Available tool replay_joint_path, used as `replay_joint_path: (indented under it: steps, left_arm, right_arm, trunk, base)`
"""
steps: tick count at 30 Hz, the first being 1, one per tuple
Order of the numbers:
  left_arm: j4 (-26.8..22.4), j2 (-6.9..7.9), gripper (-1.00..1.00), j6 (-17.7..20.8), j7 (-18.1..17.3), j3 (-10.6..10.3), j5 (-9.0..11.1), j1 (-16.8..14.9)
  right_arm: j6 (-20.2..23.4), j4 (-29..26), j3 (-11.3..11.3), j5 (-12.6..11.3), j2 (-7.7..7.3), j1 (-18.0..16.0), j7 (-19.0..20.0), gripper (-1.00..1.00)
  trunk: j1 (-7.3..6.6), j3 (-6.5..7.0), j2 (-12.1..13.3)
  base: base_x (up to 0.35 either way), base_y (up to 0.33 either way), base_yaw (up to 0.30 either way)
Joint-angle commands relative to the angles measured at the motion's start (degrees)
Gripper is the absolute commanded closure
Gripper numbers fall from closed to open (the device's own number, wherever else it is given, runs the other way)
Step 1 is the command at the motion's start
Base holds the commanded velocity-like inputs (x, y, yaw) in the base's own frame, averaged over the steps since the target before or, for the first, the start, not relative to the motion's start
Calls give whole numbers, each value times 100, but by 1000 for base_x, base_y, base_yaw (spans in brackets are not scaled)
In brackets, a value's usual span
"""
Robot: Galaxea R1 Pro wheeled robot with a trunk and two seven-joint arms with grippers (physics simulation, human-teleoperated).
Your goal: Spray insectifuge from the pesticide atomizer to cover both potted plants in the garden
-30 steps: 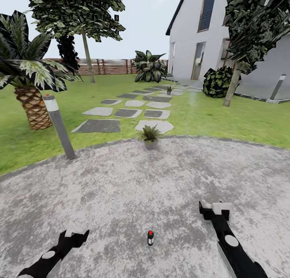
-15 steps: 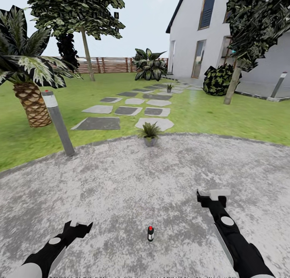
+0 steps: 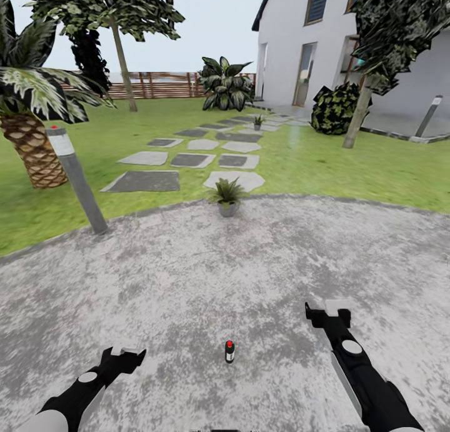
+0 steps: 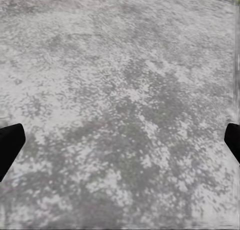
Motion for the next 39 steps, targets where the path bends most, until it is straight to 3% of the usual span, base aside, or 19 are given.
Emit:
replay_joint_path:
  steps: [1,7,18,39]
  left_arm:
    - [8,0,-100,-24,-16,23,-53,-2]
    - [18,-1,-100,-29,-22,24,-53,-2]
    - [15,-1,-100,-33,-32,17,-61,6]
    - [7,6,-100,-35,-33,23,-53,6]
  right_arm:
    - [37,2,6,12,0,-2,-21,-100]
    - [37,11,4,-2,9,-2,-23,-100]
    - [37,11,3,-3,11,-2,-23,-100]
    - [26,6,-2,-6,11,-2,-22,-100]
  trunk:
    - [1,-28,-4]
    - [17,-160,-12]
    - [17,-160,-12]
    - [17,-160,-12]
  base:
    - [0,0,-264]
    - [0,0,-280]
    - [0,25,-287]
    - [51,293,-288]
